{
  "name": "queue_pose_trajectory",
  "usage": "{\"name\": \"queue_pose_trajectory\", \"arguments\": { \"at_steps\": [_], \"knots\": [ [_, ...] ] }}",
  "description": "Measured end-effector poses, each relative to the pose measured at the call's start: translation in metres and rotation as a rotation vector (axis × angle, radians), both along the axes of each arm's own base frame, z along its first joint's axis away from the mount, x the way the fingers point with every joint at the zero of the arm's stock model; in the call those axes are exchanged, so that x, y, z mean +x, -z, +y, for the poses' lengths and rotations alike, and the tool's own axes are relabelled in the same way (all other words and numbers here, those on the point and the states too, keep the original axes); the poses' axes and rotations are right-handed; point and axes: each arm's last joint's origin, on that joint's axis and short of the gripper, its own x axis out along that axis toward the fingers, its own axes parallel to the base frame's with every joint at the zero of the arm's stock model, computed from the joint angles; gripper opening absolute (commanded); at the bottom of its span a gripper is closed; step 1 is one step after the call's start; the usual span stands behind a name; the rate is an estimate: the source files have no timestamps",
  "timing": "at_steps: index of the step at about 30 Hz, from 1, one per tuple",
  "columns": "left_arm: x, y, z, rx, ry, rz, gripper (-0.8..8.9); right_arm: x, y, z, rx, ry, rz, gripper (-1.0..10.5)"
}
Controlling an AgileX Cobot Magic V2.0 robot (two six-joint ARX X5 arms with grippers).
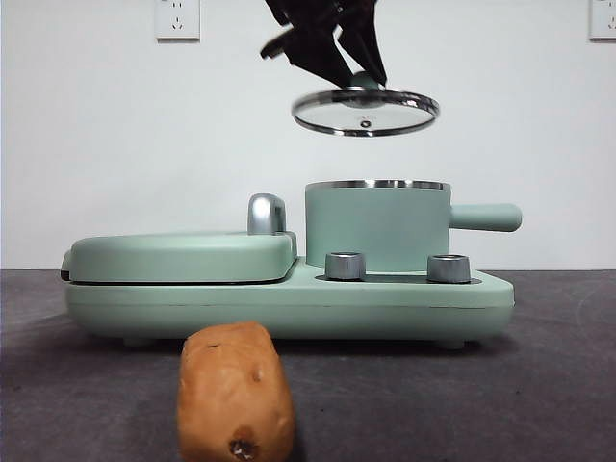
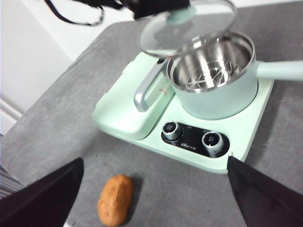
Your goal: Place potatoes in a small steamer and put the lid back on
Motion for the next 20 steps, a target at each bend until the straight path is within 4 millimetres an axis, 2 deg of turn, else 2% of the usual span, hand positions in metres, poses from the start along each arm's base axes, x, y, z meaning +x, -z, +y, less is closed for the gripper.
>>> {"name": "queue_pose_trajectory", "arguments": {
  "at_steps": [3,8,12,15,20],
  "knots": [
    [-0.010,-0.019,0.014,0.011,-0.021,-0.034,0.05,0.003,0.002,0.003,0.014,-0.025,0.042,4.8],
    [-0.032,-0.059,0.050,-0.008,-0.056,-0.101,0.05,0.016,0.008,0.015,-0.005,-0.053,0.136,4.8],
    [-0.042,-0.076,0.074,-0.011,-0.096,-0.116,0.05,0.027,0.015,0.034,-0.055,-0.080,0.218,4.8],
    [-0.046,-0.084,0.089,-0.011,-0.125,-0.122,0.06,0.036,0.022,0.055,-0.113,-0.103,0.269,4.8],
    [-0.055,-0.100,0.120,-0.019,-0.190,-0.147,0.06,0.048,0.038,0.104,-0.198,-0.142,0.319,4.8]
  ]
}}
